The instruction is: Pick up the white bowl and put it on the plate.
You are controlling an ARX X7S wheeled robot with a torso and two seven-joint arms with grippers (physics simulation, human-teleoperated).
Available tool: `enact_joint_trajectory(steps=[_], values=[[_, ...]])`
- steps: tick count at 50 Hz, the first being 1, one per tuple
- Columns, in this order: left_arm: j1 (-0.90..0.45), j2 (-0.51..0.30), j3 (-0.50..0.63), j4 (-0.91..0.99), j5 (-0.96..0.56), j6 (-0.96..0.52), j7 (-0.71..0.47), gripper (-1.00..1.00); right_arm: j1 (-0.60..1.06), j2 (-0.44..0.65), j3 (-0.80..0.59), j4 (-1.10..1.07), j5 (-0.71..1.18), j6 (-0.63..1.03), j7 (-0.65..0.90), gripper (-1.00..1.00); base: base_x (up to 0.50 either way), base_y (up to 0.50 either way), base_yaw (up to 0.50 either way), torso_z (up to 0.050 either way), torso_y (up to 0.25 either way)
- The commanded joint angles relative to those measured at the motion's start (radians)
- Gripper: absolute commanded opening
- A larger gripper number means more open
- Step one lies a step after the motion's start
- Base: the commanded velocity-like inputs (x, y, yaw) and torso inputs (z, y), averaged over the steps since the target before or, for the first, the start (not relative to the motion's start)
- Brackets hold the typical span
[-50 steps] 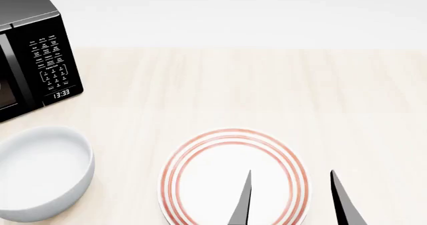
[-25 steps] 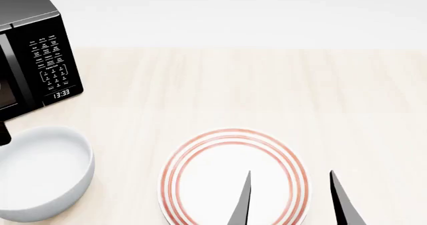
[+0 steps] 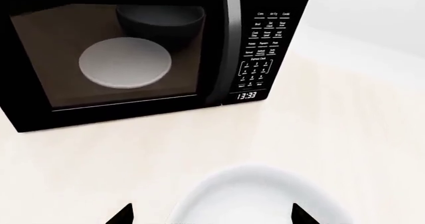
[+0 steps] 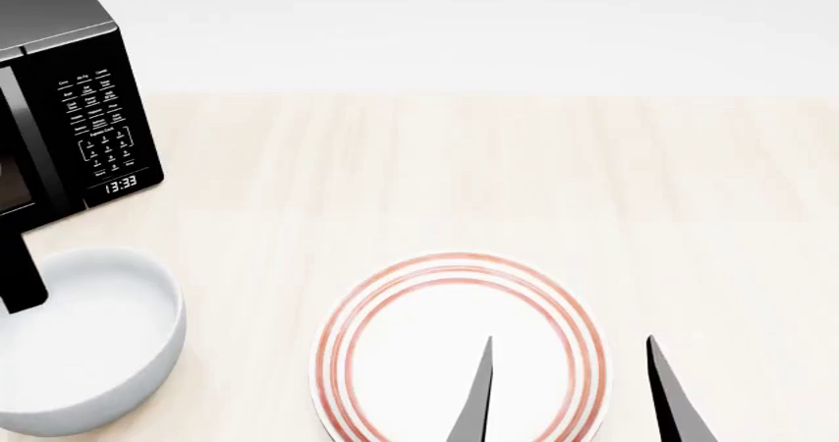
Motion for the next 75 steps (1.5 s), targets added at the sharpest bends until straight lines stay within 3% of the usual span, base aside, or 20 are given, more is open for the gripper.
enact_joint_trajectory(steps=[1,75], values=[[0.005,0.014,0.02,-0.044,0.033,0.029,0.02,1.0,0.001,0.005,-0.003,0.006,0.001,-0.005,0.006,1.0,0.0,0.0,0.0,0.0,0.0],[0.076,0.035,0.05,-0.117,0.094,0.114,0.055,1.0,0.003,0.031,-0.025,0.028,0.016,-0.024,0.032,1.0,0.0,0.0,0.0,0.0,0.0]])
